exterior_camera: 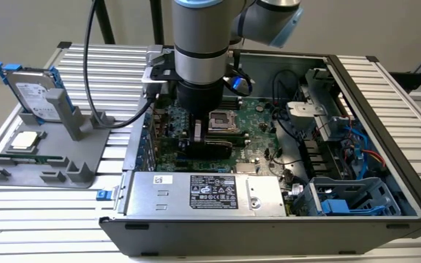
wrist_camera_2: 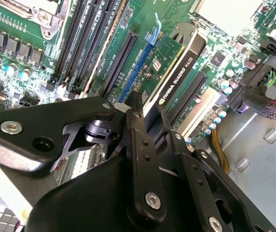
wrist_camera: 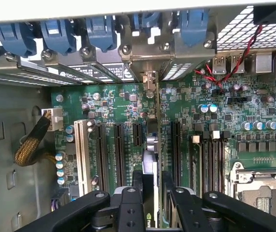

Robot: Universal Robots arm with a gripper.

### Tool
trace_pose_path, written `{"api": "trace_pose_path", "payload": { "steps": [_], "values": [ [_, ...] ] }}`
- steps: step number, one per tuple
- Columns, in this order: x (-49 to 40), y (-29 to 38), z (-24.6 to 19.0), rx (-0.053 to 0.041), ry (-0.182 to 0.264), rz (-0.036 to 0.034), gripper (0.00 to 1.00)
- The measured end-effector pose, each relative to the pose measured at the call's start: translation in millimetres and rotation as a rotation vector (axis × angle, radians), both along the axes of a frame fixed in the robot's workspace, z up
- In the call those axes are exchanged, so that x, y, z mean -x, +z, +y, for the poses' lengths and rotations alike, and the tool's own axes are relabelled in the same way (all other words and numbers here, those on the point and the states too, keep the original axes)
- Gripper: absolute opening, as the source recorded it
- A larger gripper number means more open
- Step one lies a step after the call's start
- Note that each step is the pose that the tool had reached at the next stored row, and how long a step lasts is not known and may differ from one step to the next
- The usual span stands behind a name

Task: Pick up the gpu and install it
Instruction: 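Insert the gpu into the slot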

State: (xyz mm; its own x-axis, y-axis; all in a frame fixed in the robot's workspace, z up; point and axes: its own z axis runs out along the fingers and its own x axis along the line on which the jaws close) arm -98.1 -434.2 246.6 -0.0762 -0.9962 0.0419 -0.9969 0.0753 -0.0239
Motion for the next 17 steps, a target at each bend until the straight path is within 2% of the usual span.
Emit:
{"api": "trace_pose_path", "payload": {
  "steps": [10,15,17],
  "values": [
    [0.0,-0.6,0.0,-0.0002,0.0,-0.0001,0.0],
    [0.2,-7.7,0.0,0.0,0.0,0.0012,0.0],
    [0.1,-8.5,0.0,-0.0002,0.0,0.0005,0.0]
  ]
}}
